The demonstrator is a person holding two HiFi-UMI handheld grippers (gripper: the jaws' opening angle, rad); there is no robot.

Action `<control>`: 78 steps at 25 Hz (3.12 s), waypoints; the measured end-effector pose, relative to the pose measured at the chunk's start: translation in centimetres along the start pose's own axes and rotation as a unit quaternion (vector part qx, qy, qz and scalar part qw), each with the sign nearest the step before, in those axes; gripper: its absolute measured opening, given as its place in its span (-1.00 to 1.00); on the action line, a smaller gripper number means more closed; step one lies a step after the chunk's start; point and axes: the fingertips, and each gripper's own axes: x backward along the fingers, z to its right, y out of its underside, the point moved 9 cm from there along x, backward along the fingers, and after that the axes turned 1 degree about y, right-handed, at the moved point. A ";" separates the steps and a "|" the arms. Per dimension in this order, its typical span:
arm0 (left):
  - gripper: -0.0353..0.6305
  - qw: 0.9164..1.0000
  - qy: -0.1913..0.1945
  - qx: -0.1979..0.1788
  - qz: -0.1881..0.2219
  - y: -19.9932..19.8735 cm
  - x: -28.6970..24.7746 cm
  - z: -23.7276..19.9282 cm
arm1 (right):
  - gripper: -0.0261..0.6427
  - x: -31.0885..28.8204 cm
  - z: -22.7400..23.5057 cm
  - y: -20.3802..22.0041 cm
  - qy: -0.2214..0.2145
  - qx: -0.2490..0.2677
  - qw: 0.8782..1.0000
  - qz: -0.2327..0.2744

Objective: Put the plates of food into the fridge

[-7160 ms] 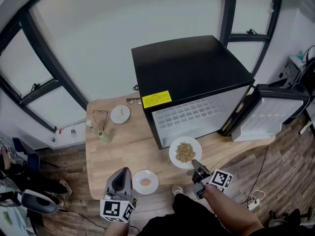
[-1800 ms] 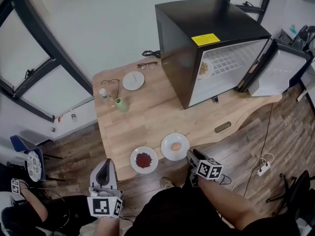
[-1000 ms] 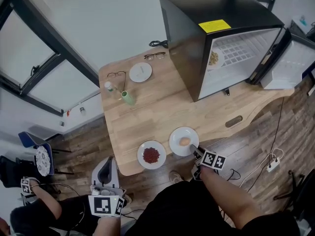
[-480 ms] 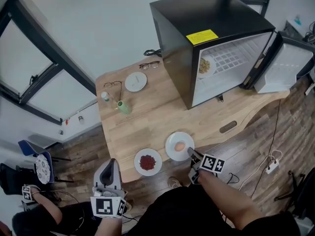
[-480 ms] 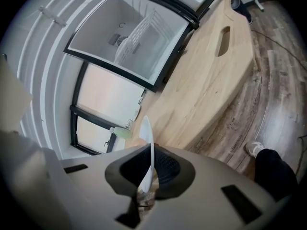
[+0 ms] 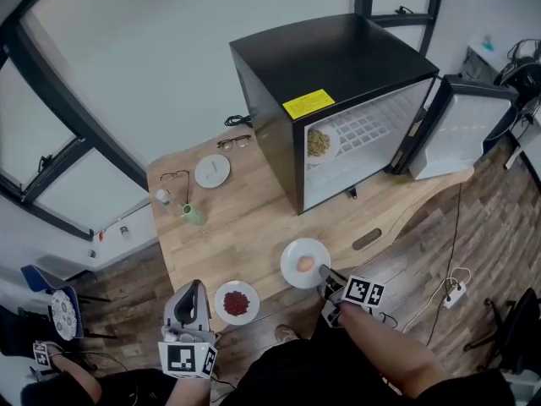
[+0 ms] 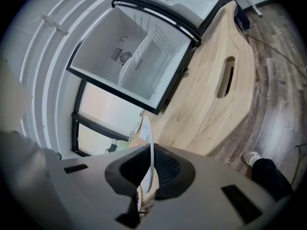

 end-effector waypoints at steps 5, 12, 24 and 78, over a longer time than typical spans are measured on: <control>-0.88 1.000 0.007 0.007 0.016 -1.1 -2.8 1.1 | -0.83 1.6 -0.3 -3.8 -0.003 0.005 1.000 0.016; -0.88 0.999 0.022 0.023 0.023 -2.2 -7.4 3.1 | -0.83 3.6 -0.1 -9.5 -0.012 -0.020 0.998 0.057; -0.88 0.998 0.025 0.022 0.049 -5.2 -15.5 5.3 | -0.83 5.1 -2.1 -19.7 -0.054 -0.027 0.992 0.113; -0.88 0.997 -0.070 0.026 0.011 -5.8 -24.0 6.6 | -0.72 -4.1 -6.0 -41.9 0.072 0.196 0.967 0.143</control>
